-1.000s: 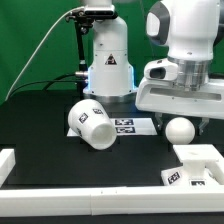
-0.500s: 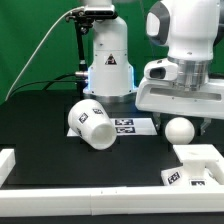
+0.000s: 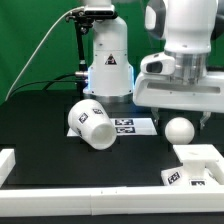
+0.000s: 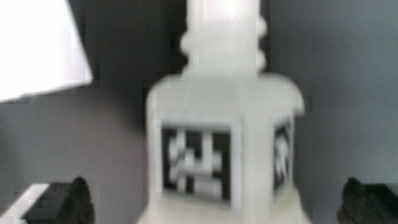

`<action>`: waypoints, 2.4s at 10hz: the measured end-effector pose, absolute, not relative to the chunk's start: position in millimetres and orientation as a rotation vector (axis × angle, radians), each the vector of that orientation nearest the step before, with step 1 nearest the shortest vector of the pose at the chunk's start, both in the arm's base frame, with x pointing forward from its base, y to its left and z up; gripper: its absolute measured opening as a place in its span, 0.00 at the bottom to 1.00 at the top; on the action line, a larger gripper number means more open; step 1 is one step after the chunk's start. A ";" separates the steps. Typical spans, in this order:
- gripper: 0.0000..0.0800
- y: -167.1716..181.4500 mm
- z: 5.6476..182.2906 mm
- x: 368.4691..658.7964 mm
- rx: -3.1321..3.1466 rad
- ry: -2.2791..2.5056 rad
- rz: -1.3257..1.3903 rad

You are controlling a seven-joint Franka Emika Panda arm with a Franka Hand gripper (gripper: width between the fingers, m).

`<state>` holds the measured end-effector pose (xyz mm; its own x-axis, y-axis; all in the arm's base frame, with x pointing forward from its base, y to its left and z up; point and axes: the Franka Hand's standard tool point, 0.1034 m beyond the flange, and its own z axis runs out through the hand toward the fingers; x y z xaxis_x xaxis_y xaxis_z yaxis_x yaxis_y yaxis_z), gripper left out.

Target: Assemble lamp

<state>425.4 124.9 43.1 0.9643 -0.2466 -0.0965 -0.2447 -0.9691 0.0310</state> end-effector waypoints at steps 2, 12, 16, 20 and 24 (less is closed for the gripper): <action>0.87 123.1 67.4 438.7 3.133 -0.330 -0.246; 0.87 109.2 65.2 466.7 2.971 -0.509 -1.184; 0.87 105.7 60.8 465.0 2.881 -0.492 -1.374; 0.87 110.9 49.2 461.5 2.875 -0.602 -1.428; 0.87 111.3 29.3 450.1 2.863 -0.621 -1.410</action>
Offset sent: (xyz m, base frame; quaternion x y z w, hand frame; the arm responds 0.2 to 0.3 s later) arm 0.0078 -0.0038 0.0187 -0.0485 -0.0708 -0.0627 0.9943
